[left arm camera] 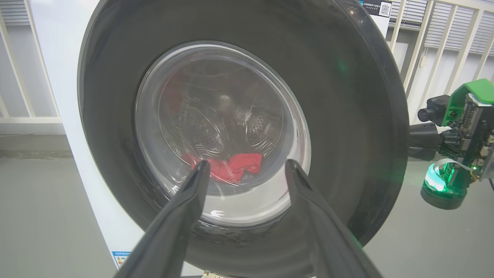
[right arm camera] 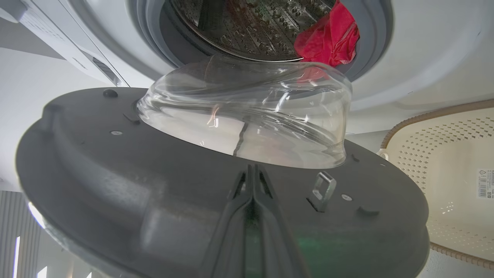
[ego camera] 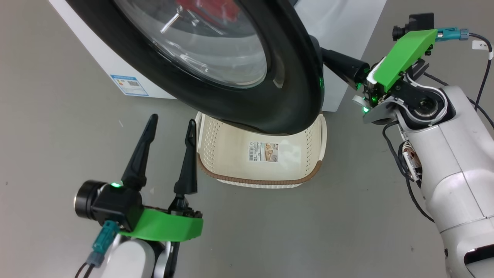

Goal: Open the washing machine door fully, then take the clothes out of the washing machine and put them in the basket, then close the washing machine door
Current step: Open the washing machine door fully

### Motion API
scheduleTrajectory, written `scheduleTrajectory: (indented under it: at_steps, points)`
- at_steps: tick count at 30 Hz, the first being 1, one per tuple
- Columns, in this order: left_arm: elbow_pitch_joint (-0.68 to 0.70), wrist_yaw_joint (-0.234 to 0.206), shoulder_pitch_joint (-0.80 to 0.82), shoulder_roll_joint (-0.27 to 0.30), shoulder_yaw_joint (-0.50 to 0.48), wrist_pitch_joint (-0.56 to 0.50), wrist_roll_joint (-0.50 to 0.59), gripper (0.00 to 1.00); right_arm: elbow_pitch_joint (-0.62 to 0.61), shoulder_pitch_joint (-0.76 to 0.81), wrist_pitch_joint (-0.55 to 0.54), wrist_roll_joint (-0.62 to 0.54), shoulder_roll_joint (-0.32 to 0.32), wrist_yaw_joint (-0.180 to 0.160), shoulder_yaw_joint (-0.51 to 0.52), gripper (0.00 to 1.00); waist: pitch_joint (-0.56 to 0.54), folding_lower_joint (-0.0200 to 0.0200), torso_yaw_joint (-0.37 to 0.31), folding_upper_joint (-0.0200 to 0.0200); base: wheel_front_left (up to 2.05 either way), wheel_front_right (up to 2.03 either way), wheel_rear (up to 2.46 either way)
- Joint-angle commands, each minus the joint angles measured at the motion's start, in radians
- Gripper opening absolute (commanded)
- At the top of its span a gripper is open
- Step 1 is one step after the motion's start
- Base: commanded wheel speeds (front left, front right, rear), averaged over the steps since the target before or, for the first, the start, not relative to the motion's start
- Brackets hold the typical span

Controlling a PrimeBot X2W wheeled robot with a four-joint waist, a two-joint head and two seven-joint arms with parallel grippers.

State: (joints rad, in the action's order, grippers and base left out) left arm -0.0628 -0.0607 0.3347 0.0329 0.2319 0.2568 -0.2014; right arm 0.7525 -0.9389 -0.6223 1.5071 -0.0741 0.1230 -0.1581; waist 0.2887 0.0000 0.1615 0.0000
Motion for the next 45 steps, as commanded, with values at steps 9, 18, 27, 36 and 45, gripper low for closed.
scheduleTrajectory:
  at_steps: [9, 18, 27, 36, 45]
  points:
    - [0.024, 0.006, -0.002, 0.017, -0.036, 0.005, -0.004, 1.00, -0.054, 0.010, 0.158, -0.078, 0.019, 0.008, -0.030, 1.00, 0.012, 0.0000, -0.002, 0.0000, 0.00, 0.00, 0.00]
    - [0.045, 0.008, -0.010, 0.017, -0.053, 0.005, -0.047, 1.00, -0.149, 0.079, 0.459, -0.290, -0.040, 0.008, -0.074, 1.00, 0.009, 0.0000, -0.017, 0.0000, 0.00, 0.00, 0.00]
    - [0.024, 0.003, -0.014, 0.017, -0.057, 0.005, -0.040, 1.00, -0.171, 0.157, 0.737, -0.544, -0.081, 0.008, -0.165, 1.00, 0.007, 0.0000, -0.054, 0.0000, 0.00, 0.00, 0.00]
    - [0.032, 0.003, -0.015, 0.017, -0.072, 0.005, -0.019, 1.00, -0.164, 0.239, 0.880, -0.874, -0.070, 0.008, -0.095, 1.00, 0.004, 0.0000, -0.092, 0.0000, 0.00, 0.00, 0.00]
    - [0.045, 0.007, -0.010, 0.017, -0.081, 0.005, -0.003, 1.00, -0.361, 0.392, 0.884, -1.169, 0.003, 0.008, 0.047, 1.00, 0.017, 0.0000, -0.105, 0.0000, 0.00, 0.00, 0.00]
